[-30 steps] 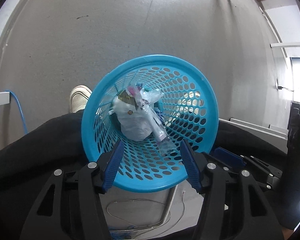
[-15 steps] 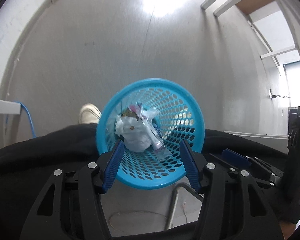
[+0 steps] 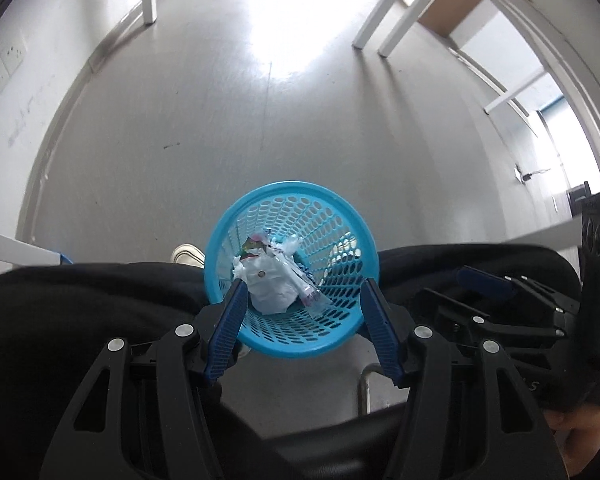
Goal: Collect trash
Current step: 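Raise both tools back up to the remaining tissues and white cup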
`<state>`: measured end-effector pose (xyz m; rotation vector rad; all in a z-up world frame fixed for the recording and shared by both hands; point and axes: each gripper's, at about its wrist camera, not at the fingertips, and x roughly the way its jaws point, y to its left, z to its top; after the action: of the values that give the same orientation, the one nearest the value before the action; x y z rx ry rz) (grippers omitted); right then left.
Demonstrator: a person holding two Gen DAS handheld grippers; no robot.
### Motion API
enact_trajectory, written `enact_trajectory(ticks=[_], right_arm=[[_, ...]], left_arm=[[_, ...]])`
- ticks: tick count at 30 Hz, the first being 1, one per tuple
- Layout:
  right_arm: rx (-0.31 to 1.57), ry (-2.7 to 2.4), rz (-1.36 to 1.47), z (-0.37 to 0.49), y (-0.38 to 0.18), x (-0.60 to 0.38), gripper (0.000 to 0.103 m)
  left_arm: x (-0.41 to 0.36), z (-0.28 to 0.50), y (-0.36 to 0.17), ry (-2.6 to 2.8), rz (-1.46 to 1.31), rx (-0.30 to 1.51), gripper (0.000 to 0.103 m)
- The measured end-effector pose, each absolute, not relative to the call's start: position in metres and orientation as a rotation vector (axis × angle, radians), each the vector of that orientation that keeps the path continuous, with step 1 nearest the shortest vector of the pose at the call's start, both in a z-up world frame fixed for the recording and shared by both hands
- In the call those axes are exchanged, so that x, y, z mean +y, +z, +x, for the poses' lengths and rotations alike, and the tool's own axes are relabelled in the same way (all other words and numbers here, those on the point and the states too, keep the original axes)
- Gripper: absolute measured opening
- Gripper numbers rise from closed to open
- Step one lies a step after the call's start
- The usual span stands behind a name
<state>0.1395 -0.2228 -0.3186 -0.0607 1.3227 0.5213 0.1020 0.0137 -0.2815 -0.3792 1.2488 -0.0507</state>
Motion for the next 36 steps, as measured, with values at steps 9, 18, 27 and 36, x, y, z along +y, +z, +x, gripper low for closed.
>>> enact_trajectory(ticks=[9, 18, 27, 36], right_arm=[[1.216, 0.564, -0.057, 0.110, -0.274, -0.238, 0.078], [1.178, 0.585, -0.013, 0.103, -0.254, -0.251, 0.080], [1.122, 0.593, 0.014, 0.078, -0.226, -0.275, 0.085], [0.924, 0.616, -0.073, 0.038, -0.163, -0.280, 0.089]], left_arm=[[0.001, 0.065, -0.232, -0.059, -0.308, 1.139, 0.070], [0.010, 0.049, -0.218, -0.043, -0.342, 1.094, 0.070], [0.006, 0.032, -0.189, -0.126, -0.341, 1.053, 0.070], [0.000, -0.018, -0.131, -0.149, -0.222, 0.885, 0.071]])
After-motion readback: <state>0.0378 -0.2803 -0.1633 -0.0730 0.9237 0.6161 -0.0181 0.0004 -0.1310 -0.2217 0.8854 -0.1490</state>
